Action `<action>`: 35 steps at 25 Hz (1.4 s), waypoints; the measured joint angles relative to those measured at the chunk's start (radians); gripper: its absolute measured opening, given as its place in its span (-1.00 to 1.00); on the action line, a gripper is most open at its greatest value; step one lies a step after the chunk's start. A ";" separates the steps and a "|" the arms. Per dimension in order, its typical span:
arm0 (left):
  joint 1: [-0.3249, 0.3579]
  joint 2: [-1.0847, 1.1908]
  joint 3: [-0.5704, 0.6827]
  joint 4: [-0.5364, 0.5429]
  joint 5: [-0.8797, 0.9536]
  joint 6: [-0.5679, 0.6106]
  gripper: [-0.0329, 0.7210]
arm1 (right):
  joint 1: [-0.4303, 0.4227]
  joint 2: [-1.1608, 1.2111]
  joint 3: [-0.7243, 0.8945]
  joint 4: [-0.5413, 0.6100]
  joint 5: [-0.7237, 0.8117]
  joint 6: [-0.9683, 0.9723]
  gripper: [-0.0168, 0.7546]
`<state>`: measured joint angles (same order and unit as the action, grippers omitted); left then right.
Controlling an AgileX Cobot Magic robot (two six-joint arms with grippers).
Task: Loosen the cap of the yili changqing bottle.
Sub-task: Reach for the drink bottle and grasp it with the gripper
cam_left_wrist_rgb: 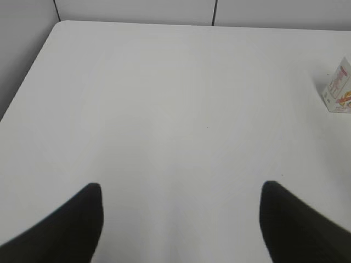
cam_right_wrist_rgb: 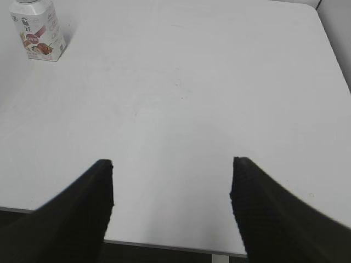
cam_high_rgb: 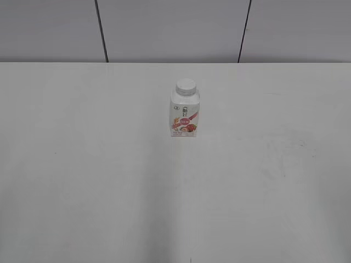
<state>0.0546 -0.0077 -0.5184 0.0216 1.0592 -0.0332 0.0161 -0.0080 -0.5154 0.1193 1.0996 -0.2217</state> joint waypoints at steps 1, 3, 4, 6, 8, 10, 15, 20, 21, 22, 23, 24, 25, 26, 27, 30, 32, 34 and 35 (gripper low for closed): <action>0.000 0.000 0.000 0.000 0.000 0.000 0.51 | 0.000 0.000 0.000 0.000 0.000 0.000 0.42; 0.000 0.000 0.000 0.000 0.000 0.000 0.51 | 0.000 0.000 0.000 0.000 0.000 0.000 0.42; 0.000 0.000 0.000 0.000 0.000 0.000 0.51 | 0.000 0.000 0.000 0.000 0.000 0.000 0.42; 0.000 0.000 0.000 0.000 0.000 0.000 0.51 | 0.000 0.000 0.000 0.000 0.000 0.000 0.42; 0.000 0.000 0.000 0.000 0.000 0.000 0.51 | 0.000 0.000 0.000 0.000 0.000 0.000 0.42; 0.000 0.000 0.000 0.000 0.000 0.000 0.51 | 0.000 0.000 0.000 0.000 0.000 0.000 0.42; 0.000 0.000 0.000 0.001 0.000 0.000 0.51 | 0.000 0.000 0.000 0.000 0.000 0.000 0.42; 0.000 0.000 0.000 0.001 0.000 0.000 0.51 | 0.000 0.000 0.000 0.000 0.000 0.000 0.42; 0.000 0.000 0.000 0.001 0.000 0.000 0.51 | 0.000 0.000 0.000 0.000 0.000 0.000 0.42; 0.000 0.000 0.000 0.001 -0.001 0.000 0.51 | 0.000 0.000 0.000 0.000 0.000 0.000 0.42; 0.000 0.000 0.000 0.001 -0.002 0.000 0.51 | 0.000 0.000 0.000 0.000 0.000 0.000 0.42; 0.000 0.000 0.000 0.002 -0.003 0.000 0.51 | 0.000 0.000 0.000 0.000 0.000 0.000 0.42; 0.000 0.000 0.000 0.002 -0.006 0.000 0.51 | 0.000 0.000 0.000 0.000 -0.001 0.000 0.42; 0.000 0.000 -0.003 0.003 -0.009 0.000 0.51 | 0.000 0.000 0.000 0.000 -0.001 0.000 0.42; 0.000 0.000 -0.011 0.003 -0.014 0.000 0.51 | 0.000 0.000 0.000 0.000 -0.001 0.000 0.42; 0.000 0.000 -0.039 0.003 -0.046 0.000 0.51 | 0.000 0.000 0.000 0.000 -0.001 0.000 0.42; 0.000 0.000 -0.050 0.002 -0.081 0.007 0.51 | 0.000 0.000 0.000 0.000 -0.001 0.000 0.42; 0.000 0.001 -0.057 -0.009 -0.111 0.020 0.51 | 0.000 0.000 0.000 0.000 -0.001 0.000 0.42; 0.000 0.008 -0.057 -0.022 -0.125 0.033 0.51 | 0.000 0.000 0.000 0.000 -0.001 0.000 0.42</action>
<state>0.0546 0.0007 -0.5759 0.0000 0.9338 0.0000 0.0161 -0.0080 -0.5154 0.1193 1.0987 -0.2217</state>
